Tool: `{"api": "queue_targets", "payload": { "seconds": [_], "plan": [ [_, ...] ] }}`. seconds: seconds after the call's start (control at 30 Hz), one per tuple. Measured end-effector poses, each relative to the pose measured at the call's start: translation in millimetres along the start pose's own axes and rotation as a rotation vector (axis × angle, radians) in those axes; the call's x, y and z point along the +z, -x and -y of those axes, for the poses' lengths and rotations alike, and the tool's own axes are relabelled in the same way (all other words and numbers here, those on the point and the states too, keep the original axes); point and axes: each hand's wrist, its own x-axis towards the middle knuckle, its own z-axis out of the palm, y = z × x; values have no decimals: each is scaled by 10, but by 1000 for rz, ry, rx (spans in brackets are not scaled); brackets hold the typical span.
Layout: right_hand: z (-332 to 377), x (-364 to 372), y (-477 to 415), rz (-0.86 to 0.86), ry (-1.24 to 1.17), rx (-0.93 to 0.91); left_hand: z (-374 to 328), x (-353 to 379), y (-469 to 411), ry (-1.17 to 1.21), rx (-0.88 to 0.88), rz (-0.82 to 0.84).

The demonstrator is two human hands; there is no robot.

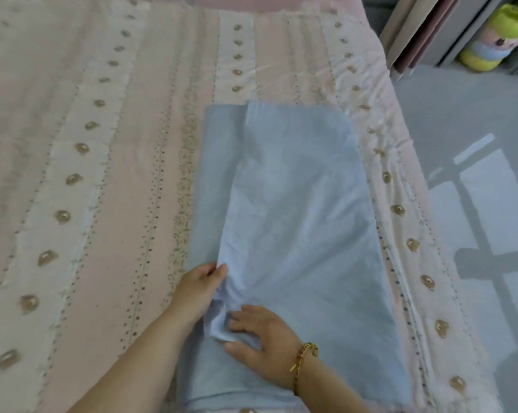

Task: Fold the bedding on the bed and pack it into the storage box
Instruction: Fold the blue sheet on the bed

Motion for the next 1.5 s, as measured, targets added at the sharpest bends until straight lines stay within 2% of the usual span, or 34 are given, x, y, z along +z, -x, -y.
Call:
{"api": "queue_targets", "payload": {
  "seconds": [0.07,0.13,0.27,0.33,0.4,0.43,0.57,0.63,0.83,0.87,1.0,1.13,1.27,1.37,1.43,1.5],
  "plan": [
    [32,-158,14,-58,-78,126,19,38,-42,-64,10,-8],
    [26,-348,-111,-200,-51,189,21,63,-72,-132,22,-23],
    [-54,-593,-591,-486,245,163,109,18,-49,-279,43,69],
    [-36,-629,-745,-429,461,164,180,-21,47,-251,33,83],
    [-63,-618,-857,-261,608,298,283,-60,154,-208,-7,45],
    [-76,-611,-914,-230,653,327,333,-73,207,-208,-25,23],
    [-155,-484,-1037,-92,786,270,496,-113,329,-231,-56,-25],
    [-182,-506,-1054,-70,780,239,475,-156,288,-224,-21,-23],
    [-9,-1076,-1711,-423,575,269,91,-170,-20,-83,80,-298],
    [38,-1171,-1897,-458,568,276,43,-133,-105,-129,133,-332],
    [141,-1400,-2611,-529,525,390,154,120,-380,-574,257,-383],
    [23,-1464,-3056,-571,524,505,387,293,-459,-727,297,-418],
    [-86,-1452,-3184,-689,440,470,439,319,-535,-697,391,-487],
    [1,-1327,-3244,-826,291,310,442,285,-520,-474,432,-572],
    [109,-1211,-3265,-763,291,192,453,259,-478,-425,399,-606],
    [151,-1147,-3318,-568,463,157,431,238,-470,-440,353,-589]
  ]
}}
